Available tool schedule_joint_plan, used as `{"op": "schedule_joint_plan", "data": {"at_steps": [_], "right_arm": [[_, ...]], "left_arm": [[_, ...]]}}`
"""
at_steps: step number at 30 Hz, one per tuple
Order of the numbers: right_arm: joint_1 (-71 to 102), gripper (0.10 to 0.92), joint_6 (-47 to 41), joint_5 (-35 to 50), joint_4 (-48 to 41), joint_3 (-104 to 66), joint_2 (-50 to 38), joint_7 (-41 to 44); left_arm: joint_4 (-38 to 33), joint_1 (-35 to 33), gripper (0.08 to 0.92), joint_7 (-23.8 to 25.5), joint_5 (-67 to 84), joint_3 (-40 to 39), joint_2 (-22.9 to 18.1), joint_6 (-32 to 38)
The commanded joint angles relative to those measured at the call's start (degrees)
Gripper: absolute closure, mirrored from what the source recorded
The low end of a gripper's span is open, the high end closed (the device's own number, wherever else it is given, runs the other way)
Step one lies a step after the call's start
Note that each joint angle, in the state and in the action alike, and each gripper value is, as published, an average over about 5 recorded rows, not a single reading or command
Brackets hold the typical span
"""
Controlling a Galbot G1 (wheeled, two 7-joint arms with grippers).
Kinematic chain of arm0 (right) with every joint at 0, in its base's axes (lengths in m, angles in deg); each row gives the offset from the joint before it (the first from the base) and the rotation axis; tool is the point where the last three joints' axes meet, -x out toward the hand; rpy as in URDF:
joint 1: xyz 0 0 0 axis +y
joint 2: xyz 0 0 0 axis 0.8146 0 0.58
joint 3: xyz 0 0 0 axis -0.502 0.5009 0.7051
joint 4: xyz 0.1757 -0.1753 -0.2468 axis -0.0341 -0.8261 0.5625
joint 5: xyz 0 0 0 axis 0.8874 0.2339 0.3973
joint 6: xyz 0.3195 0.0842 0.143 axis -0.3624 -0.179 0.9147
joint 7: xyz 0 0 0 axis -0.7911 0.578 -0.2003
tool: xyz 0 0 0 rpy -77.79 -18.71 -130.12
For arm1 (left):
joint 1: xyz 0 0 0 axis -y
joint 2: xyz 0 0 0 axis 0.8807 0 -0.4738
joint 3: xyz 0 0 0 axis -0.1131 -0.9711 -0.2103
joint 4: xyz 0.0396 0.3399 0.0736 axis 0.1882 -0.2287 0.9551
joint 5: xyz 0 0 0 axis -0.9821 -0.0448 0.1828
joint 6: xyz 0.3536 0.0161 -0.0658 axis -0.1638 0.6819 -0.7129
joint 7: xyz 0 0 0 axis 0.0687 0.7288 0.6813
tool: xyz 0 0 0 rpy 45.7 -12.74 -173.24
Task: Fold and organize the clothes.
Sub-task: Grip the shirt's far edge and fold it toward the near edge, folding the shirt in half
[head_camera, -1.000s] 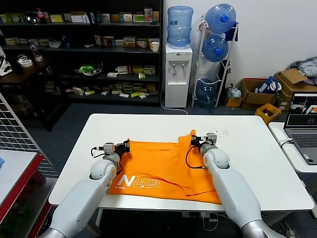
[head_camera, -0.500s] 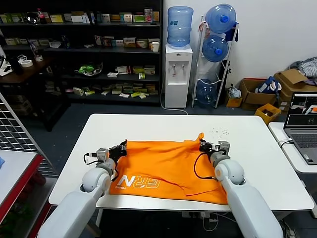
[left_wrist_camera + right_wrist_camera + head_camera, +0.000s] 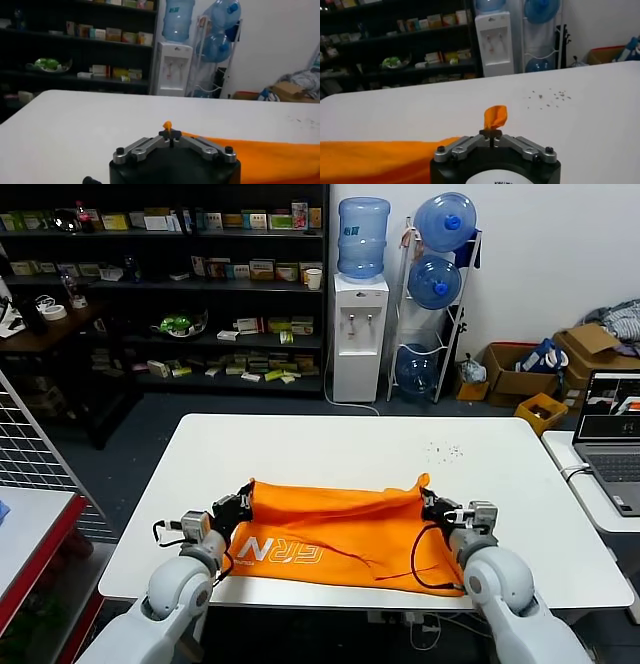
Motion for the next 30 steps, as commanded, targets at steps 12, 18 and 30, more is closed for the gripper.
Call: {"op": "schedule_joint_plan", "data": {"at_steps": [12, 18, 30], "right_arm": [[20.14, 0.601, 0.40, -2.05, 15.26, -9.01, -1.14, 0.39], [19.80, 0.428, 0.59, -2.78, 14.45, -8.72, 0.20, 0.37], [19.42, 0.204, 0.43, -3.36, 14.01, -8.11, 1.25, 0.29]], "left_arm": [[-9.10, -17.51, 0.653, 1.03, -5.27, 7.20, -1.79, 1.68], [-3.92, -18.17, 0.480, 3.22, -6.33, 8.69, -4.20, 3.16], [5.55, -12.52, 0.187, 5.31, -4.34, 7.55, -7.85, 3.84]]}}
